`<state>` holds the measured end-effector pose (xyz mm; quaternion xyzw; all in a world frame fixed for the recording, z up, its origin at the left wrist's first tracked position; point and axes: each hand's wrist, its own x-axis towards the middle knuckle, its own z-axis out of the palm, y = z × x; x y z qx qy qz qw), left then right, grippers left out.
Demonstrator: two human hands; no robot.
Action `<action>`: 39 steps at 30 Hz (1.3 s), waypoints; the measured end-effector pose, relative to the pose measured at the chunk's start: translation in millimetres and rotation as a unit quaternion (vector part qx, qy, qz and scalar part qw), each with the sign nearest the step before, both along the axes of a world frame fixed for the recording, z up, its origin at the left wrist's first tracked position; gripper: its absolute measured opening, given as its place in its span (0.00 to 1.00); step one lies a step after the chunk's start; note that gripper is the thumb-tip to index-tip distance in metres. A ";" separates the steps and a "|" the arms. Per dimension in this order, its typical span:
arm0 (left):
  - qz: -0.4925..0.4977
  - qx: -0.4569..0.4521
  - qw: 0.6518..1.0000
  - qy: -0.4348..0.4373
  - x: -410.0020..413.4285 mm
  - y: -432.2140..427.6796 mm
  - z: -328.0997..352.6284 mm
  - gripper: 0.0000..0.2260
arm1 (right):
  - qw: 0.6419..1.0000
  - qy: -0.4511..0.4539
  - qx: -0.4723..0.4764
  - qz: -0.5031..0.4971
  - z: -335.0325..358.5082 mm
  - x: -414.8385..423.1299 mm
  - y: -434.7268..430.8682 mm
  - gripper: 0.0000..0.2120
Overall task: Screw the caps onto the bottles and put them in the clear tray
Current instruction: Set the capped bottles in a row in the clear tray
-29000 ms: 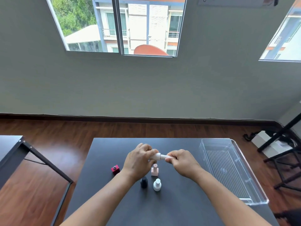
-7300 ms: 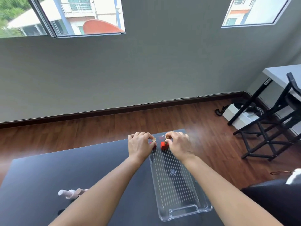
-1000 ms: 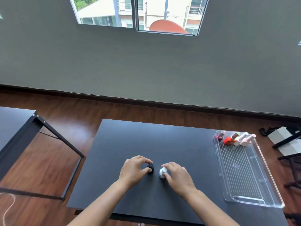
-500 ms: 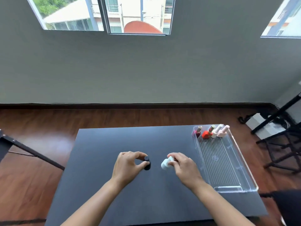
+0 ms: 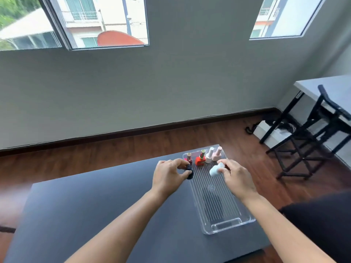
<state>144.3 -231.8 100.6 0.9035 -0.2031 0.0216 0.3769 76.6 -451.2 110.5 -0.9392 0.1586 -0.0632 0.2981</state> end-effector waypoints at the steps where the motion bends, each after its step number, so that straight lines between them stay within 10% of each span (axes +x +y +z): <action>1: 0.000 0.012 1.000 -0.001 4.2 -11.2 -3.7 0.07 | 1.000 0.009 -0.009 0.000 -2.4 3.7 -7.2 0.11; 39: 0.067 0.163 0.984 0.024 25.4 -52.2 -46.1 0.13 | 0.992 0.040 -0.010 0.119 -57.7 58.4 -8.0 0.14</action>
